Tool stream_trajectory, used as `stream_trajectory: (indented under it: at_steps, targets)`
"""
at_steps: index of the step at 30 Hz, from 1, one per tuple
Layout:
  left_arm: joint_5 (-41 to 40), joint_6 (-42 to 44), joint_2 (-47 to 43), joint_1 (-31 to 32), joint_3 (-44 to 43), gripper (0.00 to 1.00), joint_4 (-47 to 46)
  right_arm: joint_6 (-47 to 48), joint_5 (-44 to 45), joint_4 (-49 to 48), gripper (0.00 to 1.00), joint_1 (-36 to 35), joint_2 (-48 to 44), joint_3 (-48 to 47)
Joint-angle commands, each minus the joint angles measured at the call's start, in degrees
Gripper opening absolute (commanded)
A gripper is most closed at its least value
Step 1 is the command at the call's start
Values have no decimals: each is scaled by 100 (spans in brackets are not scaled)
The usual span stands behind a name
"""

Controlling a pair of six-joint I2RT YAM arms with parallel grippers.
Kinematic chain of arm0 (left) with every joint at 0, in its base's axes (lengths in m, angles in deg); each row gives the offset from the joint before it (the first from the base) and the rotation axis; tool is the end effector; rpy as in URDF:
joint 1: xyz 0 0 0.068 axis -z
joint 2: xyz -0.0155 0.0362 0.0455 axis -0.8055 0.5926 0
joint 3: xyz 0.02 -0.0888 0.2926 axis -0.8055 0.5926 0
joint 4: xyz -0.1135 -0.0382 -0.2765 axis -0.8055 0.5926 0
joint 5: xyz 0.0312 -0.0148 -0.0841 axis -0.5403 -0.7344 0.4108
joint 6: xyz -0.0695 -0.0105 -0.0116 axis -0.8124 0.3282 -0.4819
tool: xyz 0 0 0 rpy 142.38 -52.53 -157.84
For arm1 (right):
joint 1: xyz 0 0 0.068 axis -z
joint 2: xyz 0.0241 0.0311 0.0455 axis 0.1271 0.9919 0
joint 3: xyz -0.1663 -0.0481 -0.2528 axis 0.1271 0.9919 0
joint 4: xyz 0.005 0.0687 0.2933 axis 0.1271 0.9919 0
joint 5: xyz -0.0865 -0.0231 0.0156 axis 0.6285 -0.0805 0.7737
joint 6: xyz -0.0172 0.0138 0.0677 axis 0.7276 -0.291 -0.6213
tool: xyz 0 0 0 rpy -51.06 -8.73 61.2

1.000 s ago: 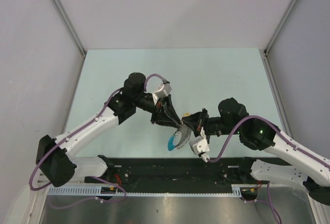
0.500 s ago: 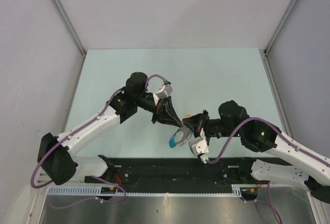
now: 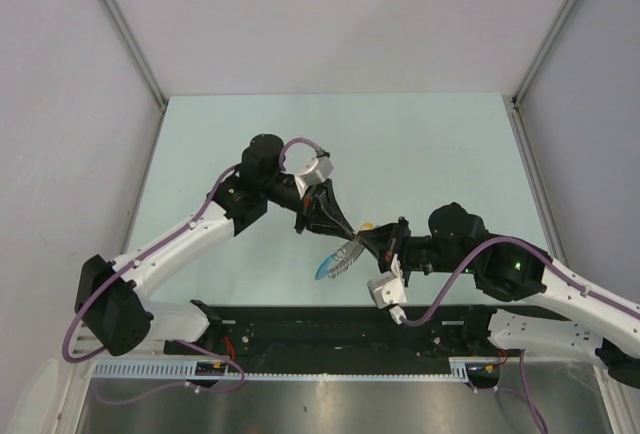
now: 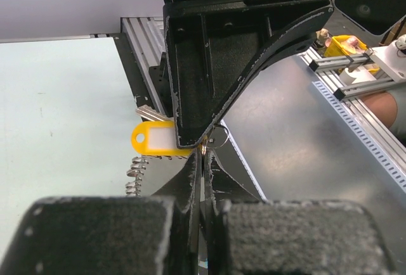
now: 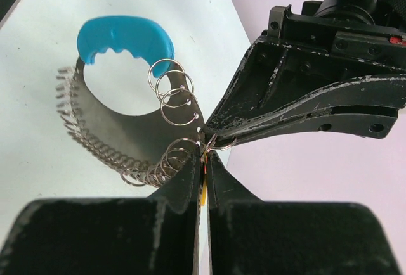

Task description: Remove the keys from the keyring

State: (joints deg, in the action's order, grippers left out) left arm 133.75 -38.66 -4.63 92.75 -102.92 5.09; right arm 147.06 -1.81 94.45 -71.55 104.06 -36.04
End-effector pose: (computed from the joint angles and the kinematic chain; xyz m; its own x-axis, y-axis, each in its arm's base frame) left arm 0.2101 -0.2437 0.3722 -0.1849 0.1408 -0.9726 0.8872 -0.4018 -0.2268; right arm 0.0774 0.1909 0.3936 0.9100 -0.3009 -0.2854 -0.3693 -0.2752 -0.8876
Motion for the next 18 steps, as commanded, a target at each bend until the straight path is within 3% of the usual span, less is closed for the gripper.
stream_trajectory:
  at_steps: [1,18]
  targets:
    - [-16,-427,-10,-60,-259,0,-732,-55,143,-10,0,-193,-58,-62]
    - [529,-868,-133,-60,39,0,-1490,-468,521,-159,0,-369,-163,34]
